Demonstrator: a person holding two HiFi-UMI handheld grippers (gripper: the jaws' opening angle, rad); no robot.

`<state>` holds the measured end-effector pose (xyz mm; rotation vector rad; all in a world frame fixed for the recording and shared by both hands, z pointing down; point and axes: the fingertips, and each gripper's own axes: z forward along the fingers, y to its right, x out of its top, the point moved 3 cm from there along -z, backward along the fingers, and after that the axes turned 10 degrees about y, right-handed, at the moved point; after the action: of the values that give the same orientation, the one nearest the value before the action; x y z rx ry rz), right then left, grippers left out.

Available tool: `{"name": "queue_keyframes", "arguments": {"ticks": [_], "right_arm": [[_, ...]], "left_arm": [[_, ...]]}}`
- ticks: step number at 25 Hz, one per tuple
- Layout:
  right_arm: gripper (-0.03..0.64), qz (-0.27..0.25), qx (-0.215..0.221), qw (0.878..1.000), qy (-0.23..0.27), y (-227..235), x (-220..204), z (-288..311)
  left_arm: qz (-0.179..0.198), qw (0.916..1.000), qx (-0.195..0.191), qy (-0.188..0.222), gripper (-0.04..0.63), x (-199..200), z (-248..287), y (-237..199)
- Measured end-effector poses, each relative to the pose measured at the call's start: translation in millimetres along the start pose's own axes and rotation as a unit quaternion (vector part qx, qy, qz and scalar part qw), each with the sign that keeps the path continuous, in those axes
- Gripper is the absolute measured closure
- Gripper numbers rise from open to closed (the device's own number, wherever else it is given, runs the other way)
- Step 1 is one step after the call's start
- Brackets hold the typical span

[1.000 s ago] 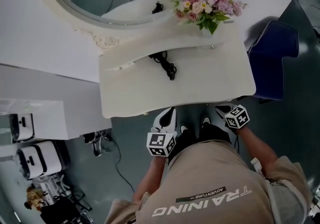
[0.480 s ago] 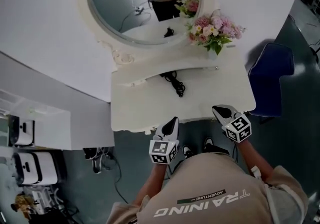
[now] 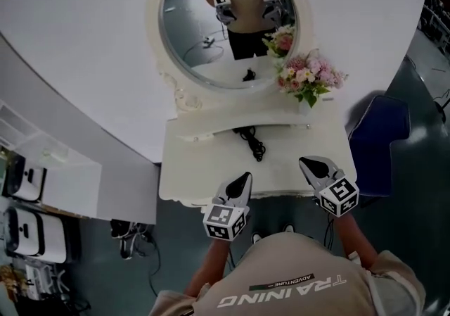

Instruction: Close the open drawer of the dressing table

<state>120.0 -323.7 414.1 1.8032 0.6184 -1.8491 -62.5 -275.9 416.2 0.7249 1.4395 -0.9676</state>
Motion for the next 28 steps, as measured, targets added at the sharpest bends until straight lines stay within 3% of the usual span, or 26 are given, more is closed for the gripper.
{"name": "queue_keyframes", "arguments": {"ticks": [9, 18, 20, 24, 28], "right_arm": [[0.615, -0.065, 0.006, 0.997, 0.033, 3.0, 43.9, 14.0], [0.615, -0.073, -0.017, 0.993, 0.091, 2.5, 90.6, 4.5], [0.615, -0.081, -0.024, 0.992, 0.093, 1.5, 96.0, -0.1], [0.614, -0.067, -0.03, 0.993, 0.088, 1.9, 91.5, -2.9], [0.615, -0.058, -0.034, 0.994, 0.082, -2.1, 84.7, -4.5]], "left_arm": [[0.021, 0.9971, 0.026, 0.067, 0.577, 47.9, 10.4, -28.5], [0.063, 0.9916, 0.033, 0.108, 0.577, 101.1, 2.9, -26.8], [0.062, 0.9911, 0.028, 0.114, 0.577, 107.6, 2.9, -22.3], [0.023, 0.9921, 0.023, 0.121, 0.577, 104.8, 3.1, -23.0], [0.03, 0.994, 0.034, 0.099, 0.577, 90.9, -1.9, -26.4]]}}
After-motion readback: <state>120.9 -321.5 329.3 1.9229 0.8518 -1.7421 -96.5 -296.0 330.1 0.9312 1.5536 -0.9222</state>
